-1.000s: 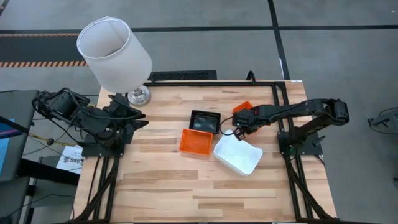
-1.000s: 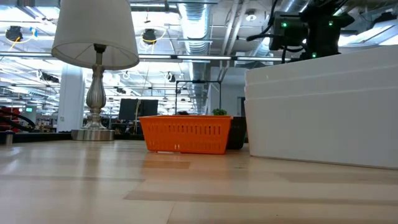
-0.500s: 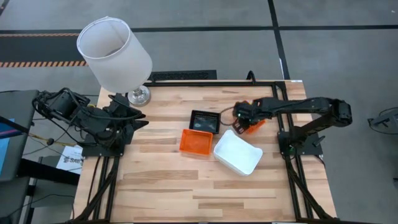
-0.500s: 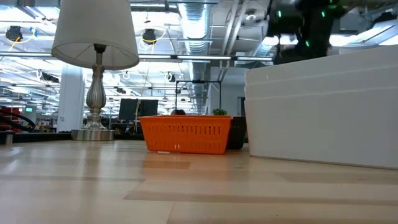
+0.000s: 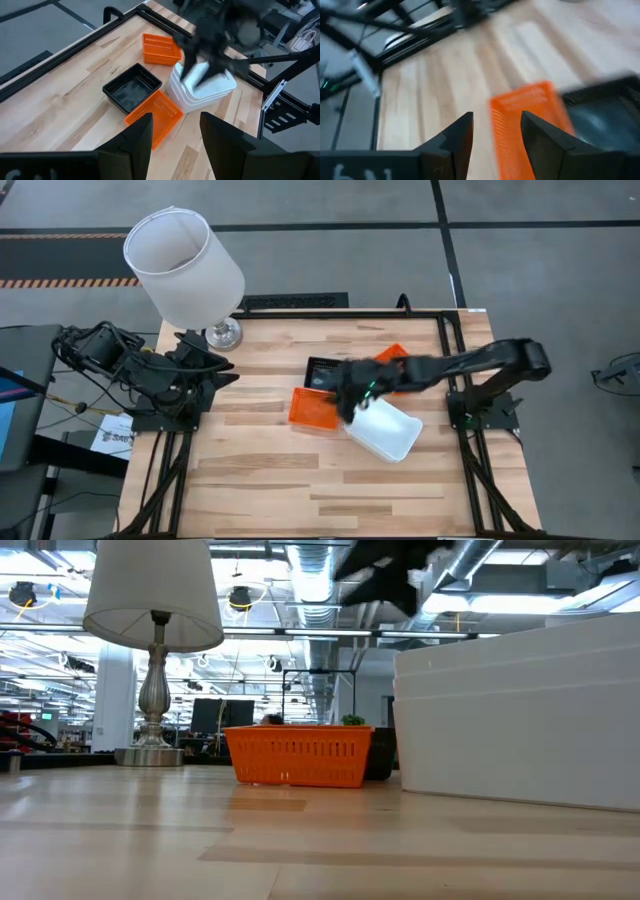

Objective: Stack baskets by color
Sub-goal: Stack the bottom orange bin on top of the right orange bin

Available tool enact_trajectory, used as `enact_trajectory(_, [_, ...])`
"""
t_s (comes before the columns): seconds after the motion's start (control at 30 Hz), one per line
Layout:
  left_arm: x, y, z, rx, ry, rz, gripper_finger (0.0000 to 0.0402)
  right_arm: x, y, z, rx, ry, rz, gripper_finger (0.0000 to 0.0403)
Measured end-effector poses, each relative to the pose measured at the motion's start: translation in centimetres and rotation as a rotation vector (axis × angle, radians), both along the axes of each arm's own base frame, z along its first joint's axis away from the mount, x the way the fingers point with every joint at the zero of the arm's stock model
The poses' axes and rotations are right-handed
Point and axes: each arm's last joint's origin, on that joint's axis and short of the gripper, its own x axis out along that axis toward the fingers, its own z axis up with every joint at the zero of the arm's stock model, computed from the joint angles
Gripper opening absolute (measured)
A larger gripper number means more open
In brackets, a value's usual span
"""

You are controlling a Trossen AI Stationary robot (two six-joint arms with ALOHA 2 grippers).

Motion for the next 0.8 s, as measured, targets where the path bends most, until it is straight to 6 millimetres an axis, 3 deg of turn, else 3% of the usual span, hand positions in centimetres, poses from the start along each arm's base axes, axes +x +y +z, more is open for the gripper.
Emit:
enact_trajectory(0.13, [0.0,0.0,0.0,-0.004,-0.002,0.003,0.0152,4.2,3.1,-1.7,-0.092,0.026,0.134,0.0186])
enact_trajectory(0.3, [0.0,0.0,0.0,-0.017,-0.005,0.010,0.0152,8.3,5.5,-3.9,-0.211,0.235,0.248,0.0206])
enact_trajectory(0.53, [0.0,-0.1,0.0,-0.040,0.001,-0.005,0.0152,11.7,5.8,-6.5,-0.365,0.544,0.323,0.0233])
enact_trajectory(0.8, [0.0,-0.1,0.0,-0.041,0.001,-0.005,0.0152,13.3,5.1,-10.3,-0.340,0.671,0.332,0.0242])
